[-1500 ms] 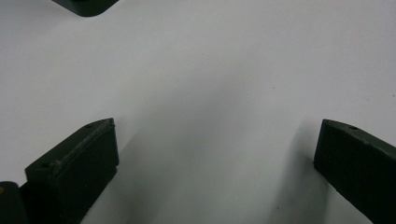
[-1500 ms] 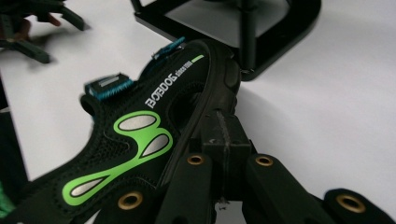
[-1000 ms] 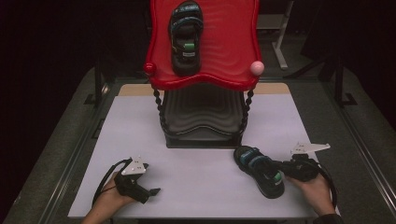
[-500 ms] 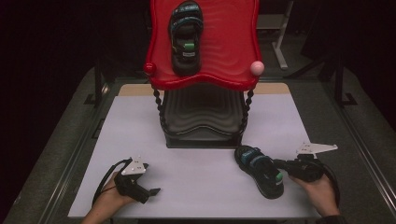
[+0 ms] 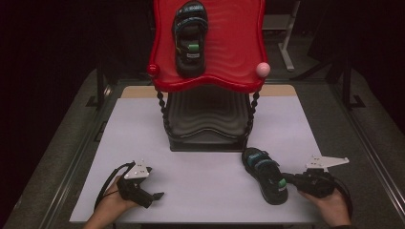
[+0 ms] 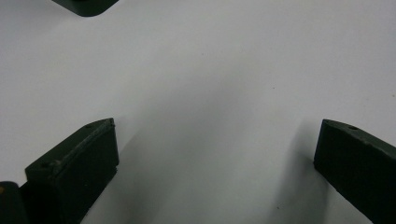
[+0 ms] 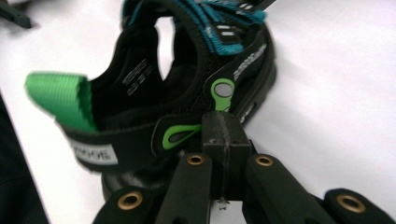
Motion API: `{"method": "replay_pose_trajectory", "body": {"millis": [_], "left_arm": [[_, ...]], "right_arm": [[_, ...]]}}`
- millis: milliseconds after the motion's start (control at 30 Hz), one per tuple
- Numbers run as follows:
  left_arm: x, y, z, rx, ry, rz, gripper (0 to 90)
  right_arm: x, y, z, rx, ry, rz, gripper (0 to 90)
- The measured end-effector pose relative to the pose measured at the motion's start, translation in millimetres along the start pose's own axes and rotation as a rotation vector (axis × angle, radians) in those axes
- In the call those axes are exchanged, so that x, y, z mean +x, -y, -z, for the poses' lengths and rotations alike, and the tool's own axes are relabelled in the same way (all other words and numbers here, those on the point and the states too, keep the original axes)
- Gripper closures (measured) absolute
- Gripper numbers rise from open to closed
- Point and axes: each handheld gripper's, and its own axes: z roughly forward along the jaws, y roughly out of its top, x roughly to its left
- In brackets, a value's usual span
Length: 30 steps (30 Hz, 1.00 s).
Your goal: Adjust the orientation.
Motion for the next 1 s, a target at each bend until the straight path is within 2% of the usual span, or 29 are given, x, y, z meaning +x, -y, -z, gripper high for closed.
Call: {"method": "replay_pose_trajectory", "body": {"millis": [133,367,467,533,700,833,1000], "left_arm": [[0.0,0.0,0.0,0.000,0.000,0.000,0.0],[0.1,-0.1,0.0,0.000,0.001,0.000,0.0],[0.0,-0.1,0.0,0.000,0.001,0.000,0.0],[0.1,0.0,0.0,0.000,0.001,0.001,0.0],[0.5,-0.1,0.1,0.003,0.000,-0.004,0.0],[0.2,-0.1,-0.2,-0.001,0.000,0.001,0.0],[0.1,-0.1,-0.2,-0.002,0.000,0.002,0.0]], "right_arm": [[7.3,5.4,2.1,0.007,-0.021,0.002,89.9],[23.3,10.8,1.5,0.030,-0.061,0.040,89.8],[23.7,9.8,1.9,0.030,-0.058,0.049,89.8],[20.5,8.6,6.3,0.003,-0.044,0.037,88.4],[8.1,1.3,18.6,-0.080,-0.029,0.004,77.3],[2.7,-7.6,22.7,-0.124,-0.052,-0.003,68.7],[3.3,-19.9,23.3,-0.168,-0.078,0.015,64.7]]}}
